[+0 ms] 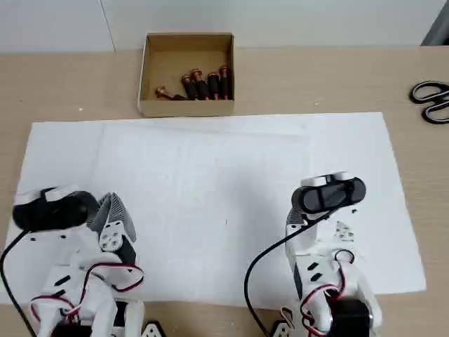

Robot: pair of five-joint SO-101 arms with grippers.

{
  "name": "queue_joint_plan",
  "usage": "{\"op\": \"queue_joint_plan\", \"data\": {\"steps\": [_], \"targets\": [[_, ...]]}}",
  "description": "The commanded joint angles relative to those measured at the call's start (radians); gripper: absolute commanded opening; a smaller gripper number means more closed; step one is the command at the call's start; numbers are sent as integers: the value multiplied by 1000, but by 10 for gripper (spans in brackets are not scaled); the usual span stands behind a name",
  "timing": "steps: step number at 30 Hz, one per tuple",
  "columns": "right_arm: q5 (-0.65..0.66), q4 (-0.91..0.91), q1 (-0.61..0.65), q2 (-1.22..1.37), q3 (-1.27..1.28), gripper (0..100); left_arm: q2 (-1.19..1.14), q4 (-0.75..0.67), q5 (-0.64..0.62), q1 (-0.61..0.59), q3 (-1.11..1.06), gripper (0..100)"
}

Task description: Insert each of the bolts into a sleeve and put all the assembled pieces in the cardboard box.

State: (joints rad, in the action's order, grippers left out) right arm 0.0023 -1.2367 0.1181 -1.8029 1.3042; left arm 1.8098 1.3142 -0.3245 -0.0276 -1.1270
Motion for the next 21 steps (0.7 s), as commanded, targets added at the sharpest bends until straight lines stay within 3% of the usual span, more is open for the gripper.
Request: {"op": "queue_joint_plan", "data": {"steps": [1, 10, 21], "targets": [[9, 28, 1, -12, 46, 4, 9, -60, 2, -5, -79, 6], [5, 110, -5, -12, 164, 4, 9, -216, 6, -6, -268, 6], [9, 193, -2, -12, 287, 4, 9, -245, 11, -8, -406, 6]]}}
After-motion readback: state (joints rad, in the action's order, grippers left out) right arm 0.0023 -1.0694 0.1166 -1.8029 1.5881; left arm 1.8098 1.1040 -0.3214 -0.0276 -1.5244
